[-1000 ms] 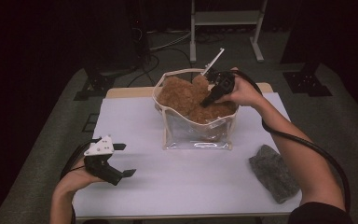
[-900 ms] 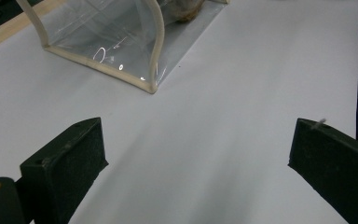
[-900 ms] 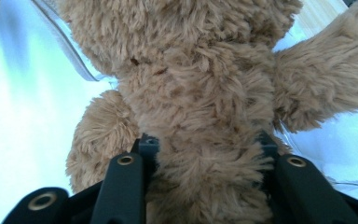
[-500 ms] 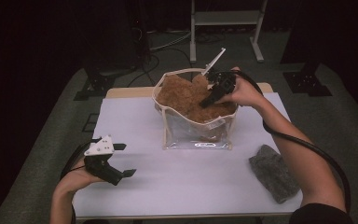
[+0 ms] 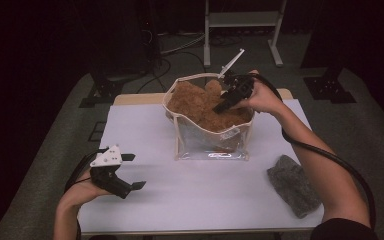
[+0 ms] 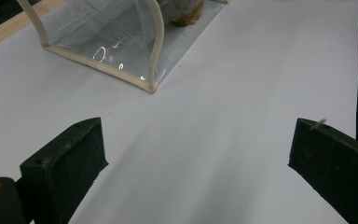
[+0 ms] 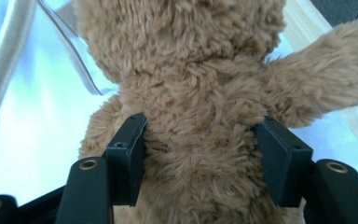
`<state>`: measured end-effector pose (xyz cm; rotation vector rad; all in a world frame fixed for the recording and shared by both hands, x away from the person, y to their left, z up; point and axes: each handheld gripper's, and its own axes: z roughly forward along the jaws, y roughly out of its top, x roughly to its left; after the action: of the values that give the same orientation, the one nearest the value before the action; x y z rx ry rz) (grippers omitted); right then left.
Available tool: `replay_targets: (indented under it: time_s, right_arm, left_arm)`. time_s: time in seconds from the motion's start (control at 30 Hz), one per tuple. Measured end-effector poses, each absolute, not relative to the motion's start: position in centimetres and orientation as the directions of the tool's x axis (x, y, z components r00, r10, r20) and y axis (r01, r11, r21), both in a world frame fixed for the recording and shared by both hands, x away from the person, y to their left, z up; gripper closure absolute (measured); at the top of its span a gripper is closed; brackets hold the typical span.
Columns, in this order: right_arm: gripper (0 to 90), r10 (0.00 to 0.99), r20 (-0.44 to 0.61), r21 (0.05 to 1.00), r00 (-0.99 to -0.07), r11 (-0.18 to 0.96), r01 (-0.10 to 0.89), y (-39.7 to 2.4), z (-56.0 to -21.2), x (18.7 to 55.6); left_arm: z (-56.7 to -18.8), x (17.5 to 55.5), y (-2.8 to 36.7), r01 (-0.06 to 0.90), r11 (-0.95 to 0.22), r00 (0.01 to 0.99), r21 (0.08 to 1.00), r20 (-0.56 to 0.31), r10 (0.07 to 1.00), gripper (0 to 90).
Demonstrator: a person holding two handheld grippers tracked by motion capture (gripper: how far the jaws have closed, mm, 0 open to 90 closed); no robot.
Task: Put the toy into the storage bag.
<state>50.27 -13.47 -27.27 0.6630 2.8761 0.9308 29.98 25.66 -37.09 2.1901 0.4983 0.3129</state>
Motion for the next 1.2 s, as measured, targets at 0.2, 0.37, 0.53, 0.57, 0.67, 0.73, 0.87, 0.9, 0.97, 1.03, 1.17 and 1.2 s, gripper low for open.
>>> replay_targets:
  time_s: [0.2, 0.37, 0.53, 0.57, 0.67, 0.73, 0.87, 0.9, 0.97, 1.03, 1.17, 1.2]
  right_arm:
    - [38.4, 0.396, 0.094, 0.608, -0.914, 0.703, 0.367, -13.0, -26.2, 50.4]
    - [37.9, 0.376, 0.092, 0.65, -0.922, 0.678, 0.342, -12.0, -25.5, 50.6]
    - [38.9, 0.359, 0.105, 0.693, -0.928, 0.643, 0.327, -11.2, -25.3, 50.8]
    - [39.0, 0.356, 0.115, 0.702, -0.928, 0.632, 0.329, -11.0, -25.3, 50.8]
    - [39.5, 0.346, 0.126, 0.728, -0.93, 0.605, 0.323, -10.6, -25.3, 51.0]
    - [40.9, 0.335, 0.133, 0.742, -0.933, 0.59, 0.318, -10.2, -25.1, 51.1]
    - [43.4, 0.327, 0.136, 0.754, -0.935, 0.578, 0.311, -9.5, -24.9, 51.3]
    - [44.5, 0.32, 0.141, 0.759, -0.937, 0.573, 0.31, -9.3, -24.9, 51.3]
    - [47.5, 0.316, 0.144, 0.767, -0.938, 0.562, 0.308, -8.7, -25.0, 51.4]
    - [48.6, 0.317, 0.143, 0.767, -0.938, 0.563, 0.308, -8.5, -25.1, 51.4]
    - [53.1, 0.319, 0.131, 0.764, -0.939, 0.571, 0.301, -7.9, -25.5, 51.5]
    - [56.2, 0.321, 0.131, 0.762, -0.938, 0.573, 0.303, -7.8, -25.6, 51.5]
  left_arm:
    - [-37.1, 30.0, 25.7, 0.242, -0.563, 0.89, 0.79, 0.05, 0.453, 2.9]
    - [-37.0, 30.0, 25.7, 0.243, -0.561, 0.889, 0.791, 0.049, 0.455, 2.9]
    - [-36.9, 30.0, 25.7, 0.244, -0.558, 0.887, 0.793, 0.05, 0.458, 2.9]
    - [-36.9, 30.0, 25.7, 0.244, -0.558, 0.887, 0.794, 0.05, 0.458, 2.9]
    - [-36.9, 30.1, 25.7, 0.246, -0.556, 0.887, 0.794, 0.046, 0.459, 2.9]
    - [-36.9, 30.2, 25.7, 0.246, -0.555, 0.887, 0.795, 0.047, 0.46, 3.0]
    - [-37.0, 30.2, 25.8, 0.245, -0.559, 0.888, 0.793, 0.049, 0.458, 2.9]
    - [-37.0, 30.2, 25.8, 0.245, -0.558, 0.887, 0.793, 0.049, 0.459, 3.0]
    - [-37.0, 30.2, 25.9, 0.245, -0.555, 0.886, 0.795, 0.049, 0.461, 2.9]
    - [-36.9, 30.1, 25.9, 0.247, -0.55, 0.885, 0.798, 0.046, 0.464, 2.9]
    - [-36.9, 30.1, 26.0, 0.245, -0.547, 0.884, 0.8, 0.047, 0.464, 2.9]
    - [-36.9, 30.1, 26.0, 0.246, -0.548, 0.884, 0.799, 0.046, 0.464, 2.9]
